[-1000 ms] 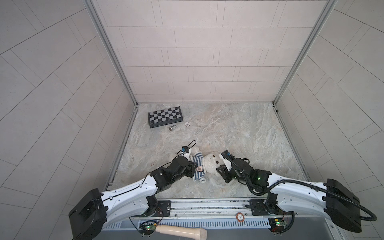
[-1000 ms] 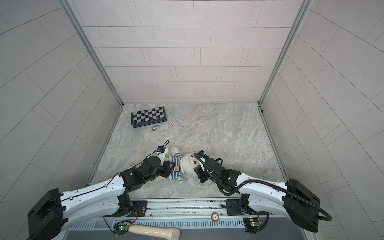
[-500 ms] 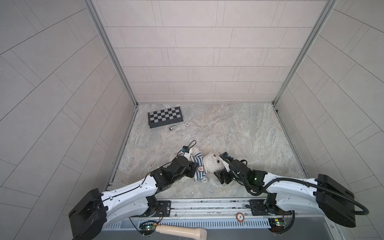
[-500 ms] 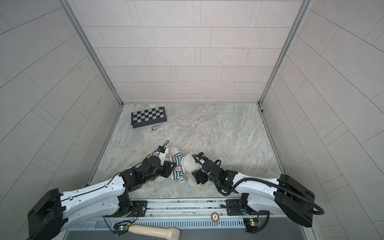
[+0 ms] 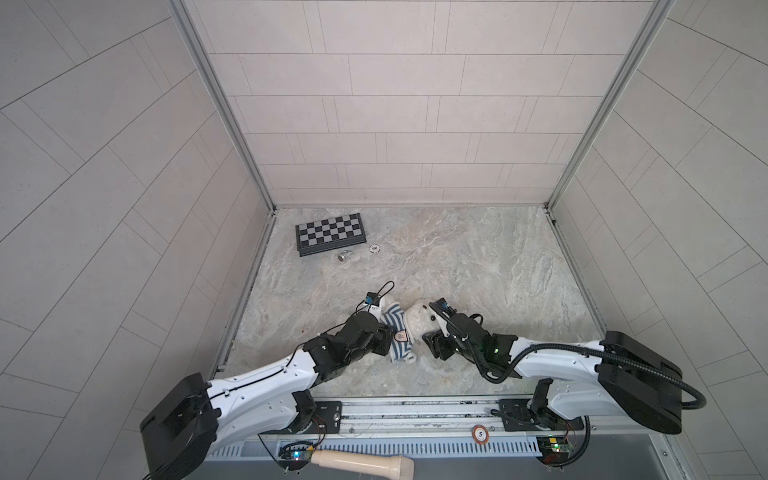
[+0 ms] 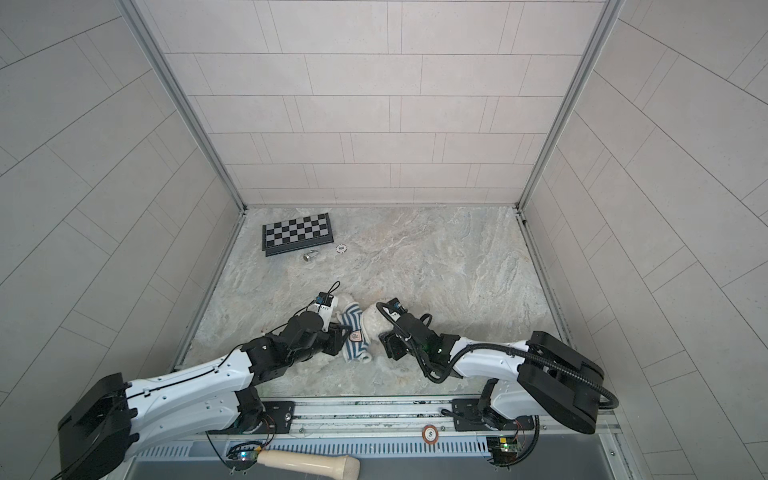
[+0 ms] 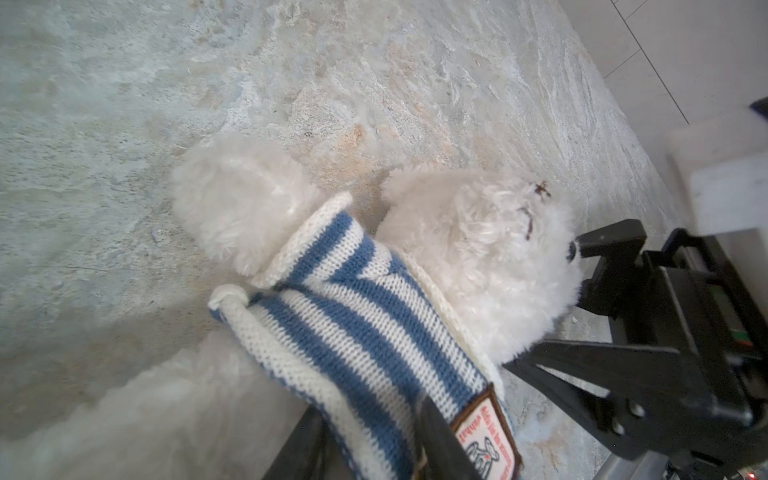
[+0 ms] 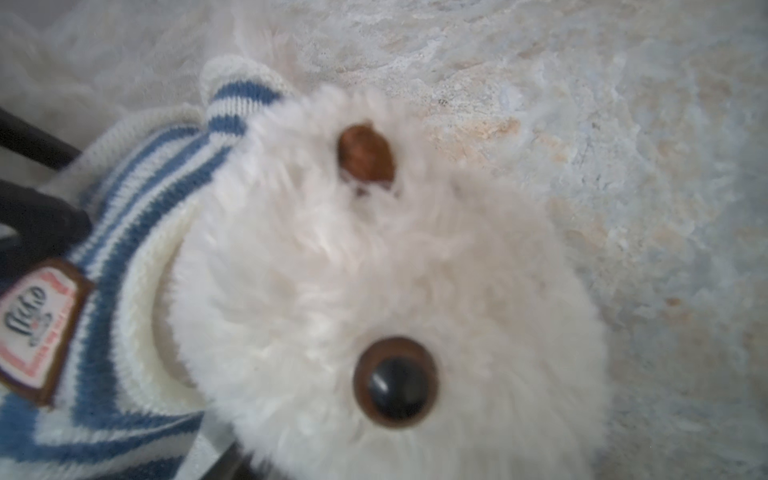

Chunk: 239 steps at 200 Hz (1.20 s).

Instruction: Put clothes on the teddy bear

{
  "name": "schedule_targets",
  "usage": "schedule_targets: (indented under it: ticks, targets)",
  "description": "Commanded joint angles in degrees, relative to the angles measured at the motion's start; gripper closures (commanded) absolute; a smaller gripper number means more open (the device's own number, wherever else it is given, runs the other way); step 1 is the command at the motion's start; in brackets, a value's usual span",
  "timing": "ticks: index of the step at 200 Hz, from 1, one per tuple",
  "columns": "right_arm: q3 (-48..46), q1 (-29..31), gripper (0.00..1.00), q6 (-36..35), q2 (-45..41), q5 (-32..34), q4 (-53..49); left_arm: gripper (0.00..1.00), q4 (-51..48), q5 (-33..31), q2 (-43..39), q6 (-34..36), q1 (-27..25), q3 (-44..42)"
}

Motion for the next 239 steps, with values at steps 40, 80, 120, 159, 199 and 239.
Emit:
schedule_targets:
  ticks: [40,80,120,159,199,239]
  targets:
    - [-0.35,-0.39,0.95,0.7,-3.87,0.16,0.44,0.43,-5.7,1.03,-7.08,2.38,0.02,3.15]
    - [-1.2,-0.5,1.0,2.63,-8.71,1.0,-2.65,0.42,-14.79,-2.81,-16.9,0.67,-4.52,2.99]
    - [-2.36,-0.55,1.0,4.27,-10.46,2.91,-3.08,0.51,-13.1,-11.93,-14.9,-9.69,-17.62,1.39]
    - [-2.89,-0.55,1.0,5.14,-11.98,3.64,-3.92,0.53,-10.9,-17.97,-9.57,-13.67,-24.26,3.03]
    - [-3.93,-0.55,1.0,5.18,-14.49,4.35,-4.76,0.62,-6.15,-20.68,-8.34,-15.93,-24.05,1.08]
    - [-4.57,-0.55,1.0,5.27,-15.86,4.74,-5.23,0.63,-2.63,-17.68,-3.31,-14.53,-23.77,3.64]
